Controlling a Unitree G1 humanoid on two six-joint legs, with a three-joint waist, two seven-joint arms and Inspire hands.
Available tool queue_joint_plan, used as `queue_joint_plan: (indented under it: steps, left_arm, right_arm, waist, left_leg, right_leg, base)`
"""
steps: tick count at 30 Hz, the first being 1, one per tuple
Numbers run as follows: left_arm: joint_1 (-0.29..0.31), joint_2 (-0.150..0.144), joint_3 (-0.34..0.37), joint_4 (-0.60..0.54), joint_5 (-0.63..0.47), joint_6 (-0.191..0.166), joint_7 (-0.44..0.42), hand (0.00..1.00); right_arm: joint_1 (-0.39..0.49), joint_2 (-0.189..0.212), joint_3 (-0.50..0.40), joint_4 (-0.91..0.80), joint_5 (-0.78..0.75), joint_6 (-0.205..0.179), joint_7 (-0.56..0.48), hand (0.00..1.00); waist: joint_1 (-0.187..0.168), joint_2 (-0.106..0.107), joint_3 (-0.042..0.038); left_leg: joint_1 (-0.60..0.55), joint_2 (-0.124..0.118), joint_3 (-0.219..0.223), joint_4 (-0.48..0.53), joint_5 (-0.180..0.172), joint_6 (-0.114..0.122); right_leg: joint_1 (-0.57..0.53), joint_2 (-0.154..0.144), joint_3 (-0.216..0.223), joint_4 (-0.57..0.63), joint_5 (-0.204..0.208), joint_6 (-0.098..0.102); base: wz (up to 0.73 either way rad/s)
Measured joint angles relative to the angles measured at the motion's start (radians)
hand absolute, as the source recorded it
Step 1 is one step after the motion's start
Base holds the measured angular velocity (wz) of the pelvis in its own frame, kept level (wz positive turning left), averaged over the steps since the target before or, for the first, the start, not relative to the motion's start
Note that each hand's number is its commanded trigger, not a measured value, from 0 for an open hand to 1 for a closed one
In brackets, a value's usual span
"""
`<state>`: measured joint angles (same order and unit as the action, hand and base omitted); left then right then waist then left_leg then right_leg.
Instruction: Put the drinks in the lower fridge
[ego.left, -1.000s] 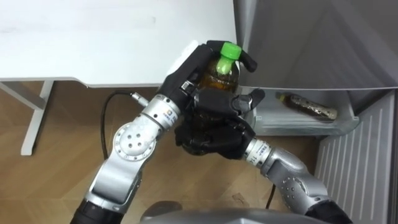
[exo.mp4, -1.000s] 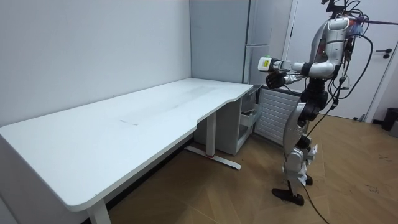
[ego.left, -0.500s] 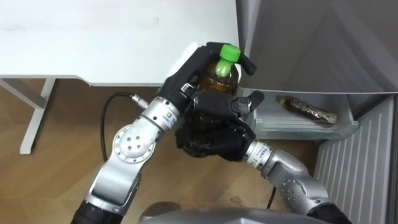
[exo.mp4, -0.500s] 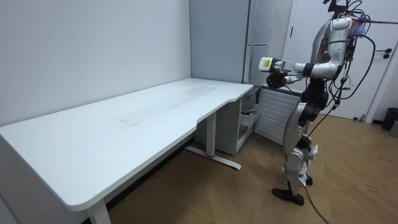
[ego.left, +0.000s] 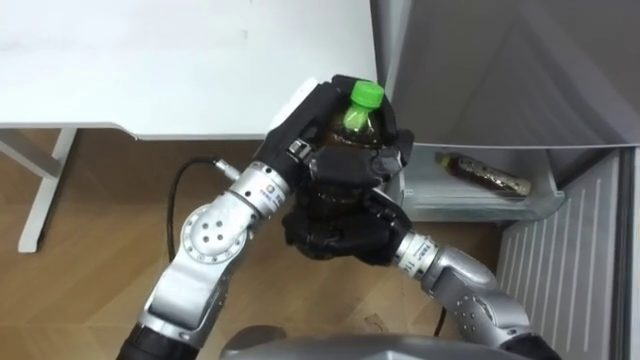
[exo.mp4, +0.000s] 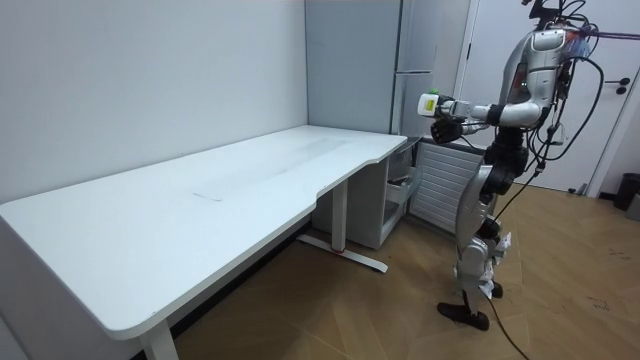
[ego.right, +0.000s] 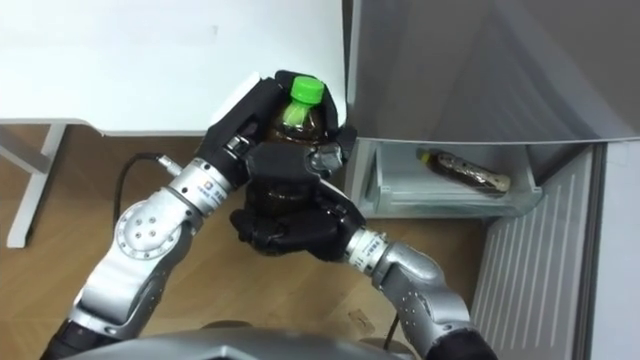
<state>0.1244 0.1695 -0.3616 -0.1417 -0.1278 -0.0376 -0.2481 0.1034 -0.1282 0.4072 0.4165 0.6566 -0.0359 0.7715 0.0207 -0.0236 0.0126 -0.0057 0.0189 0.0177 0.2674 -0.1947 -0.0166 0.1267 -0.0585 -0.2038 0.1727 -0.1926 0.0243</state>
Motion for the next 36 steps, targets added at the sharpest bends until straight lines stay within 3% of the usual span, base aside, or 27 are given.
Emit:
queue_joint_plan:
  steps: [4, 11, 13, 14, 24, 36]
  left_arm:
    - [0.000, 0.000, 0.001, 0.043, -0.069, 0.018, -0.004, 1.00]
    - [0.003, 0.010, 0.003, 0.046, -0.170, 0.050, -0.004, 1.00]
    - [0.003, 0.010, 0.004, 0.046, -0.200, 0.062, -0.004, 0.94]
    - [0.003, 0.009, 0.004, 0.046, -0.211, 0.063, -0.004, 0.00]
    - [-0.003, 0.010, 0.016, 0.125, -0.388, 0.085, -0.004, 0.00]
    - [0.000, 0.021, 0.027, 0.134, -0.498, 0.162, -0.007, 0.00]
  right_arm:
    - [0.001, -0.006, 0.014, -0.001, -0.001, 0.049, -0.027, 1.00]
    - [-0.005, -0.018, 0.032, -0.027, 0.001, 0.080, -0.042, 1.00]
    - [-0.005, -0.029, 0.035, -0.057, 0.002, 0.109, -0.059, 1.00]
    - [-0.005, -0.032, 0.036, -0.067, 0.002, 0.117, -0.064, 1.00]
    - [-0.004, -0.052, 0.040, -0.096, -0.017, 0.186, -0.106, 1.00]
    - [-0.007, -0.080, 0.039, -0.125, -0.023, 0.258, -0.105, 1.00]
  waist:
    - [0.001, -0.005, 0.0021]
    - [0.002, -0.006, 0.0019]
    - [0.005, -0.005, 0.0019]
    - [0.004, -0.005, 0.0019]
    - [0.010, 0.001, -0.0018]
    - [0.013, 0.010, -0.0071]
  left_leg:
    - [-0.005, 0.001, 0.006, 0.000, 0.000, 0.000]
    - [-0.003, 0.003, 0.014, -0.002, 0.000, 0.000]
    - [-0.008, 0.004, 0.015, -0.001, 0.000, 0.000]
    - [-0.011, 0.004, 0.015, 0.000, 0.000, 0.000]
    - [-0.026, 0.006, 0.019, 0.006, 0.000, 0.000]
    - [-0.019, 0.005, 0.020, 0.003, 0.000, 0.000]
  right_leg:
    - [-0.008, 0.000, 0.006, 0.002, 0.000, 0.000]
    - [-0.012, 0.001, 0.014, 0.005, 0.000, 0.000]
    - [-0.023, 0.001, 0.015, 0.016, -0.001, 0.001]
    - [-0.025, 0.001, 0.015, 0.016, -0.001, 0.001]
    - [-0.044, 0.000, 0.010, 0.030, -0.001, 0.002]
    - [-0.042, 0.000, 0.023, 0.031, -0.001, 0.002]
  base:
    - [-0.02]
    - [-0.03]
    - [0.00]
    - [0.00]
    - [0.00]
    - [0.00]
